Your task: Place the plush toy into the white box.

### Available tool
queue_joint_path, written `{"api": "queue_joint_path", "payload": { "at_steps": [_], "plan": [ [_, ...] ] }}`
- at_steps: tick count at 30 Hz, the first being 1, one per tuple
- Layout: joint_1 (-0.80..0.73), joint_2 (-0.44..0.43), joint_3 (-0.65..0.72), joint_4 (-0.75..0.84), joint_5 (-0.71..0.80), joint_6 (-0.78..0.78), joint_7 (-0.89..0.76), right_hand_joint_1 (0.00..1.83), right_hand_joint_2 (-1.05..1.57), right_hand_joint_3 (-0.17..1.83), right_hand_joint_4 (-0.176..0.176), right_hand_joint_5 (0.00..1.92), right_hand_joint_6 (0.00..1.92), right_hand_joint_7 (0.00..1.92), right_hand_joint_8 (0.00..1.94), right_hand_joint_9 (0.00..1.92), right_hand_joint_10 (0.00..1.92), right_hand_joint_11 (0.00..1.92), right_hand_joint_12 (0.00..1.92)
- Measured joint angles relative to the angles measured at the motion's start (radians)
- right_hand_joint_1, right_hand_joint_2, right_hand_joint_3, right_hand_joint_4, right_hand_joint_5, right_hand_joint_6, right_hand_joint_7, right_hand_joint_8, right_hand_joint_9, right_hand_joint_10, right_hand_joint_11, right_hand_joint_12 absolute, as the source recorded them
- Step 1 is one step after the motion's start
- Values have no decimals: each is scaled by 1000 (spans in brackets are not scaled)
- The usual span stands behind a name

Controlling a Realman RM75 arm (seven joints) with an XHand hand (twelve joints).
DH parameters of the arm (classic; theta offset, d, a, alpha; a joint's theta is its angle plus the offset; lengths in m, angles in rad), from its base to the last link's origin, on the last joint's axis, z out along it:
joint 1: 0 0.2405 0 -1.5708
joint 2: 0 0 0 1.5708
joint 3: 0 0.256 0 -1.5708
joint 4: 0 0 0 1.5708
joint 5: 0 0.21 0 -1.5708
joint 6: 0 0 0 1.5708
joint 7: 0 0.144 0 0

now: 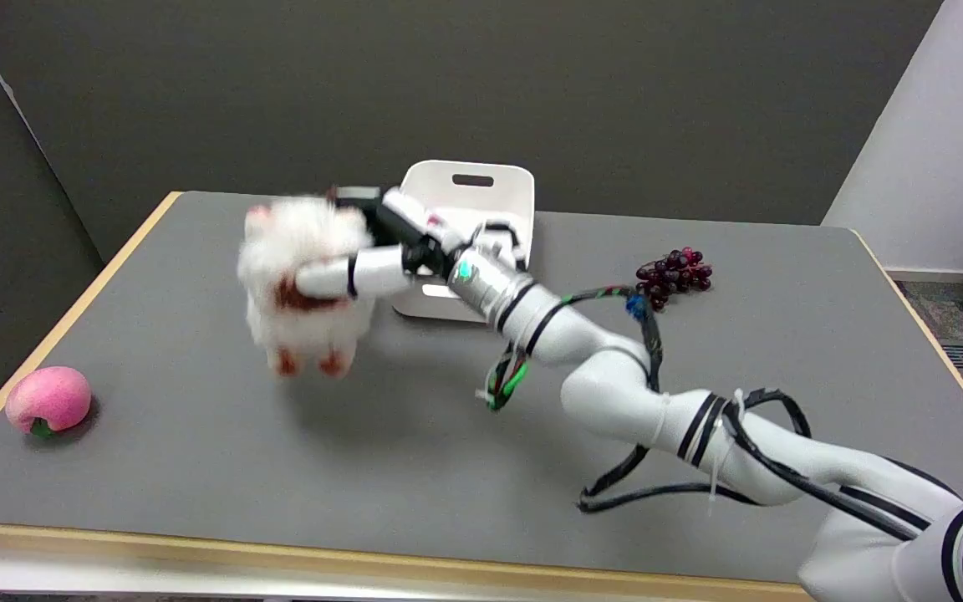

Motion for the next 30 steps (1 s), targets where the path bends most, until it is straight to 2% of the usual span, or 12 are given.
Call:
{"api": "queue_joint_path", "payload": {
  "at_steps": [8, 15, 21, 26, 30],
  "plan": [
    [38, 18, 104, 98, 14, 3, -1, 1174, 1196, 189, -158, 517, 1588, 842, 1396, 813, 1275, 781, 1728],
    [71, 30, 168, 124, 40, 13, -2, 1175, 1186, 205, -151, 519, 1584, 842, 1392, 803, 1277, 757, 1720],
    [108, 36, 205, 63, 67, 15, -2, 1162, 1196, 194, -137, 522, 1600, 835, 1392, 802, 1274, 754, 1733],
    [152, 39, 211, -47, 113, 15, -2, 1161, 1200, 183, -137, 524, 1598, 836, 1386, 807, 1269, 754, 1724],
    [184, 39, 205, -142, 147, 12, -3, 1161, 1201, 178, -121, 527, 1591, 834, 1386, 804, 1275, 736, 1727]
  ]
}}
